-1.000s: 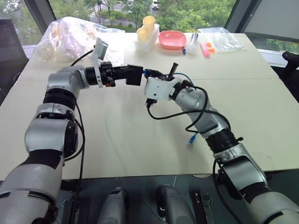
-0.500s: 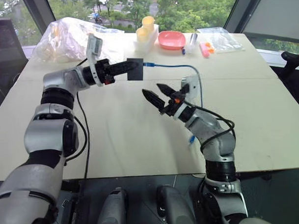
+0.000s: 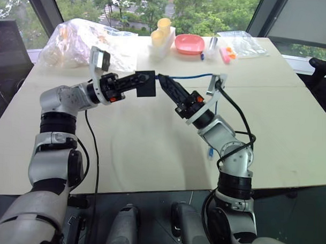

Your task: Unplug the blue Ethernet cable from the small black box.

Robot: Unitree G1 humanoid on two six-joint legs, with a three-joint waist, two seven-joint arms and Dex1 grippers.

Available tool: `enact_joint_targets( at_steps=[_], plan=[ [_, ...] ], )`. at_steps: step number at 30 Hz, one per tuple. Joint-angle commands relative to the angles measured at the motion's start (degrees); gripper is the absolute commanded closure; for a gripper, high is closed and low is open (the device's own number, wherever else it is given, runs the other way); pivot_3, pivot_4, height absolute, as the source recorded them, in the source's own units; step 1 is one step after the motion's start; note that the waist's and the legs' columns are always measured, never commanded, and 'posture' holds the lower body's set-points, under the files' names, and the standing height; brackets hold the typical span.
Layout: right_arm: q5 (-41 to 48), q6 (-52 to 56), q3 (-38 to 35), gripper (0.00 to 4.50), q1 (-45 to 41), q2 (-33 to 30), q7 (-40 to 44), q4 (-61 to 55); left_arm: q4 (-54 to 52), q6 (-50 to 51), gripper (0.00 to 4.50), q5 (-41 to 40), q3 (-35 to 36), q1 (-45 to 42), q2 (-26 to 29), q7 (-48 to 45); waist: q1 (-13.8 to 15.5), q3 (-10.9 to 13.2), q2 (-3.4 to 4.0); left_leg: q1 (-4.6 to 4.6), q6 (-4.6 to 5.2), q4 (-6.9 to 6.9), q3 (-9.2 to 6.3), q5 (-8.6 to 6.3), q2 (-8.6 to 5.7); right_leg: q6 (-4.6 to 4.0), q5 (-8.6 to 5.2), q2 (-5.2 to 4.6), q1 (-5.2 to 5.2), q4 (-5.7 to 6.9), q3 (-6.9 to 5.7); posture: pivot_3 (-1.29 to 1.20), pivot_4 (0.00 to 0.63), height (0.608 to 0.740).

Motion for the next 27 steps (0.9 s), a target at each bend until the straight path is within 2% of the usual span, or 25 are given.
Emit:
enact_joint_targets(
  at_steps=[1,7,10,14,15,18,27],
  plan=[
    [1.6,-0.78,1.43,0.04,-0.2,-0.08,0.09,-1.71,-2.43,0.48,3.97,-2.38,1.29,0.18,-0.13,1.0,-0.05,0.0,0.0,0.0,0.0,0.0,0.0,0.0,0.0,0.0,0.0,0.01,0.0,0.0,0.0,0.0,0.15,0.74],
    [2.54,-0.99,2.04,0.04,0.16,-0.46,-0.04,-1.78,-3.58,0.64,3.97,-3.39,0.7,1.12,0.02,1.4,-0.16,0.0,0.0,0.0,0.0,-0.01,0.0,0.0,0.01,0.0,0.0,0.02,-0.01,0.01,0.0,0.0,0.15,0.74],
    [2.98,-1.08,2.19,0.71,0.33,-0.5,-0.13,-1.79,-4.05,0.8,3.97,-3.65,0.52,1.43,0.1,1.38,-0.15,0.0,0.0,0.0,0.0,-0.01,0.0,0.0,0.01,0.0,0.0,0.01,-0.01,0.01,0.0,0.0,0.15,0.74],
    [3.67,-1.47,2.12,2.55,0.35,-0.19,-0.23,-1.65,-4.42,0.78,3.97,-3.86,0.33,1.8,0.09,1.45,-0.13,0.0,0.0,0.0,0.0,-0.01,0.0,0.0,0.01,0.0,0.0,0.01,-0.01,0.0,0.0,0.0,0.15,0.74],
    [4.04,-1.63,2.03,3.15,0.37,-0.03,-0.25,-1.63,-4.64,0.81,3.97,-3.93,0.28,1.94,0.07,1.42,-0.14,0.0,0.0,0.0,0.0,-0.01,0.0,0.0,0.01,0.0,0.0,0.01,-0.01,0.0,0.0,0.0,0.15,0.74],
    [5.51,-1.97,1.68,4.46,0.29,0.45,-0.37,-1.64,-5.08,0.86,3.97,-4.01,0.03,2.31,0.14,1.36,-0.15,0.0,0.0,0.0,0.0,-0.01,-0.01,0.0,0.01,0.0,0.0,0.01,-0.01,0.0,0.0,0.0,0.15,0.74],
    [5.07,-2.54,3.48,4.46,1.15,0.35,-0.25,-1.54,-4.95,0.34,3.97,-4.11,-0.58,2.57,0.52,1.47,-0.14,0.0,0.0,0.0,0.0,-0.01,-0.01,0.0,0.01,0.0,0.0,0.01,-0.01,0.0,0.0,0.0,0.15,0.74]
  ],
)
